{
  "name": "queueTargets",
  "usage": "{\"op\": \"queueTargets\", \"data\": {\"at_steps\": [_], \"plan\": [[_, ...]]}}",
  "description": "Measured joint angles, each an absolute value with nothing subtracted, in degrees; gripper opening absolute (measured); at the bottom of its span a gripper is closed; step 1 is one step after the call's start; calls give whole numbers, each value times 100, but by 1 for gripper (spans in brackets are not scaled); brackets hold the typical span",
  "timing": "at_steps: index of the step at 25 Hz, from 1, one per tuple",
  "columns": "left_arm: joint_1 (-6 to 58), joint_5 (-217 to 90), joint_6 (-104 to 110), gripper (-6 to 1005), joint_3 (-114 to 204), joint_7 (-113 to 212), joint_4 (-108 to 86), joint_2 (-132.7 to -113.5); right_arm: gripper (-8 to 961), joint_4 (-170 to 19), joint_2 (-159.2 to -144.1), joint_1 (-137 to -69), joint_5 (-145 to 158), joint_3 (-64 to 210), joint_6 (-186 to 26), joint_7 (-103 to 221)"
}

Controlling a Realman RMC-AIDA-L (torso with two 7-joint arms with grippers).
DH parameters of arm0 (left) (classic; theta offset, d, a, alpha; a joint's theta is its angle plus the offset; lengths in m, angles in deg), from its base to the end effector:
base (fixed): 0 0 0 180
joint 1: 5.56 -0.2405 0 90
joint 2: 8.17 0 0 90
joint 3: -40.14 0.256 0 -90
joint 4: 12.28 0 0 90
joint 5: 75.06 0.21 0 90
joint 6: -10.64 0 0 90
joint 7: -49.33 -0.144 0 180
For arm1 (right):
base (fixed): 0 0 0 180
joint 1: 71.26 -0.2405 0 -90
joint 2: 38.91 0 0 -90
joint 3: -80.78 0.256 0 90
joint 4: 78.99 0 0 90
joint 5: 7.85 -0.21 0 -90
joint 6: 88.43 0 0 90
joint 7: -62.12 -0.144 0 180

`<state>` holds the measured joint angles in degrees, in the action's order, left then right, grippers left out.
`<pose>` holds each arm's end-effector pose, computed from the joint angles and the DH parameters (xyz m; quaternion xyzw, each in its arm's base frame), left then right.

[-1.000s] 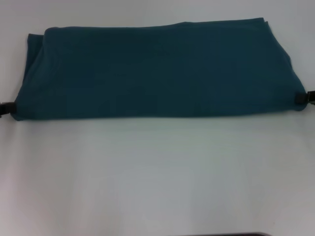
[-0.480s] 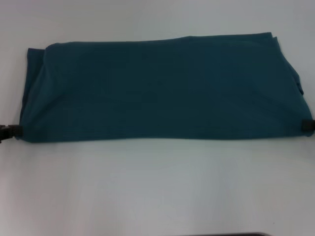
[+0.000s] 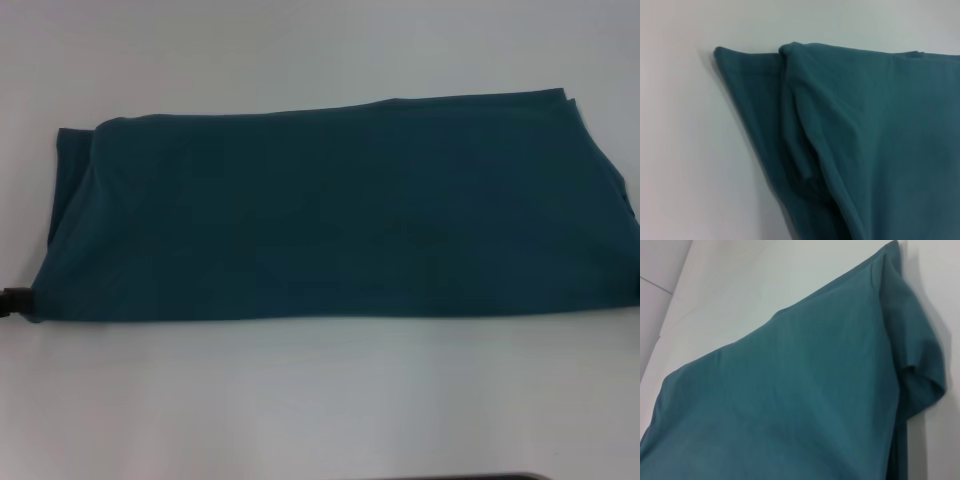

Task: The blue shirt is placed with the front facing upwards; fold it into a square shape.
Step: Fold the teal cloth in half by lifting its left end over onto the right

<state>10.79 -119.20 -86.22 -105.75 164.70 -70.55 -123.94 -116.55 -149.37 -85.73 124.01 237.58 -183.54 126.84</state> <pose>-0.3584 0.2553 0.0789 -0.8321 -0.5272 -0.0665 0.1592 0.3976 0.2220 0.0747 -0.7338 0.6381 0.1847 0.1424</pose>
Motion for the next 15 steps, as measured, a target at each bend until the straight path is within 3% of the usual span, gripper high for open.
{"op": "queueTargets", "data": {"at_steps": [15], "plan": [[1031,-11785,-8706,0,-10695,16422,-7034,-12378,16,-11652,-14922,-8640,12444,23728,-18368,12618]]}}
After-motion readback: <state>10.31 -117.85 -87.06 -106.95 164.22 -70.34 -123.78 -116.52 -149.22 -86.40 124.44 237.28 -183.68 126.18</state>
